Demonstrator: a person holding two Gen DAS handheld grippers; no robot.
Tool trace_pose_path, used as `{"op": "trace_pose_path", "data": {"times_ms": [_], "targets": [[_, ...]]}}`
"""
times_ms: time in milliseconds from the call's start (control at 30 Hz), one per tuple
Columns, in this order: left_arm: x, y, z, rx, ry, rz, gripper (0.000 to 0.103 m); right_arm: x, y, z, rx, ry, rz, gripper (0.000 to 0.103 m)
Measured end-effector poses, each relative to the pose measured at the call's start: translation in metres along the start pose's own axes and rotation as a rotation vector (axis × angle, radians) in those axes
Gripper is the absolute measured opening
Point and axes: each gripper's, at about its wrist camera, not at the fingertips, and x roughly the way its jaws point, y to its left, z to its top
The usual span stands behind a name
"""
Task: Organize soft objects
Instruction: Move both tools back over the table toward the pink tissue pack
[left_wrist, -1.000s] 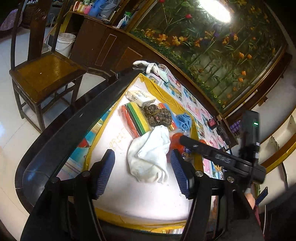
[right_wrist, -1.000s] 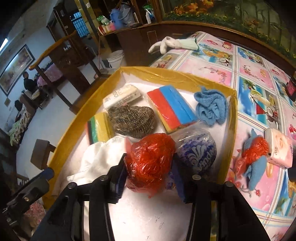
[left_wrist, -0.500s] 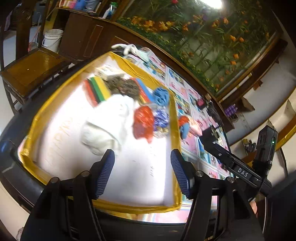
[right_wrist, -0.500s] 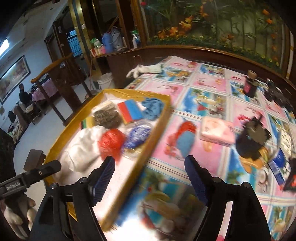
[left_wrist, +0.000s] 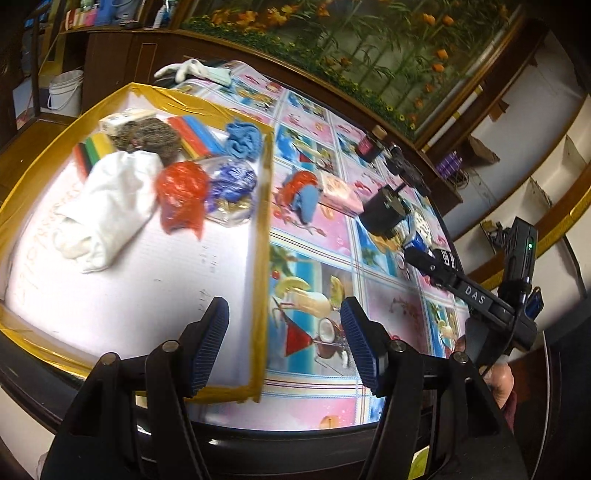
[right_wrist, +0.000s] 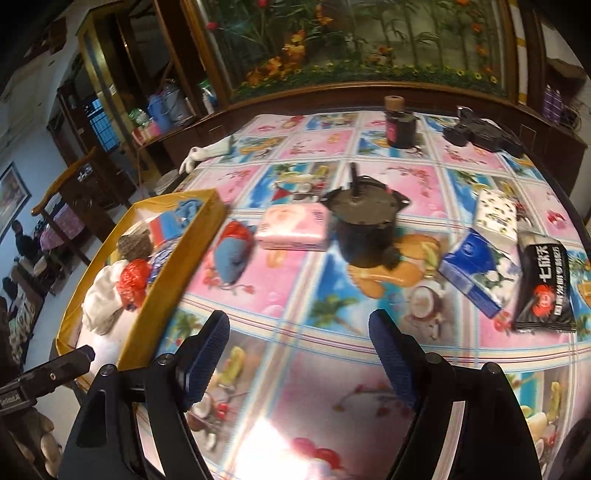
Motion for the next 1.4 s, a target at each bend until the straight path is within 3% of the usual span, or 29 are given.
{"op": "trace_pose_path", "data": {"times_ms": [333, 767, 1033, 1167, 1333, 1400], "targets": [[0.016, -0.031, -0.006, 0.066, 0.042, 0.034, 0.062, 0.004, -0.049, 0.001, 0.082, -0.025, -0.020, 0.078], [0.031, -0.051, 0.001, 0.128, 0.068, 0.048, 0.062, 0.011, -0.076, 0.001, 0.093, -0.075, -0.102, 0.078], [0.067, -0.068, 0.050, 0.229, 0.044, 0.122, 0.062, 0.013, -0.098, -0.004, 0.164, -0.107, -0.116, 0.079], [0.107, -0.069, 0.085, 0.196, 0.070, 0.130, 0.062, 0.010, -0.103, -0.005, 0.184, -0.124, -0.132, 0.080], [0.156, -0.092, 0.124, 0.257, 0.078, 0.143, 0.062, 0.013, -0.106, -0.006, 0.199, -0.116, -0.139, 0.081], [0.175, -0.098, 0.137, 0.269, 0.077, 0.182, 0.062, 0.013, -0.106, -0.005, 0.199, -0.115, -0.142, 0.081]]}}
